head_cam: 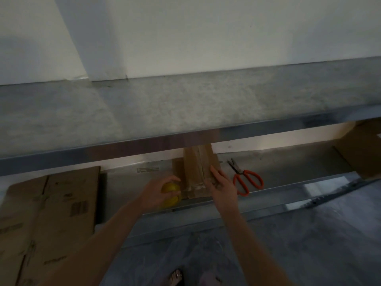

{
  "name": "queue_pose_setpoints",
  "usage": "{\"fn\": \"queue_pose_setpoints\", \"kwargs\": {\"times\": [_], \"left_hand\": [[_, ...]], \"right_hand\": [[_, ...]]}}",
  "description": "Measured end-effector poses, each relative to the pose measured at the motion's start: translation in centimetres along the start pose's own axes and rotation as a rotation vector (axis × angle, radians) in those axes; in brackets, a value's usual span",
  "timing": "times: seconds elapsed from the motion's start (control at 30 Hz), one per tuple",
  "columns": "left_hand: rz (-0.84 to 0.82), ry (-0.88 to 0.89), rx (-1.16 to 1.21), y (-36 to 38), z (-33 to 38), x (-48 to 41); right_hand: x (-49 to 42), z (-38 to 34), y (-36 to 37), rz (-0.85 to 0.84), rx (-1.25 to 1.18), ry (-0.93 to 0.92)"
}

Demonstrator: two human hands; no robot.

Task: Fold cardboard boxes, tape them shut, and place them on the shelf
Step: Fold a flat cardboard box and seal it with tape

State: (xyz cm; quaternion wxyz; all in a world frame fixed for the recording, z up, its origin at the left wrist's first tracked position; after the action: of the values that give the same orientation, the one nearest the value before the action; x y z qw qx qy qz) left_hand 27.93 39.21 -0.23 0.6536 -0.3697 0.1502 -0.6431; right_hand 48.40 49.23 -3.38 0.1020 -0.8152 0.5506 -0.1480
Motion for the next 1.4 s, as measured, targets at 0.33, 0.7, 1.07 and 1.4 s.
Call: {"fn": "queue_pose_setpoints", "kwargs": {"times": [0.33, 0.7, 1.07, 1.4], "left_hand": [[0.145, -0.026, -0.418, -0.3, -1.3, -1.9], [-0.027, 0.039, -0.116, -1.1, -1.2, -0.8], [0.116, -0.073, -0.216, -0.8, 1.1, -0.5], [0.232, -0.206, -0.216, -0.3, 1.2, 2.0]], "right_hand": [[-0.3, 0.6, 0.3, -0.034, -0.057, 0.028], [0.1, -0.9, -0.8, -0.102, 0.305, -0.052], [-1.7, 7.0, -11.2, -0.076, 0.856, -0.156], [-5.1, 8.2, -10.7, -0.115, 0.992, 0.02]]}}
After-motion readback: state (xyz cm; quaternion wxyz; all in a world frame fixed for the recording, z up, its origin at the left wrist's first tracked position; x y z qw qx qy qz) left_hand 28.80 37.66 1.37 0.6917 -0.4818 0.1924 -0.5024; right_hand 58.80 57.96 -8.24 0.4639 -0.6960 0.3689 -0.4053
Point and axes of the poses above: each hand's wrist, its own x-axis away from the middle knuckle, its own y-axis out of the palm, z = x × y, the point moved 4 cm from there along -x, towards the middle knuckle, and after that the axes turned 4 degrees about -x, right-handed, at the moved point
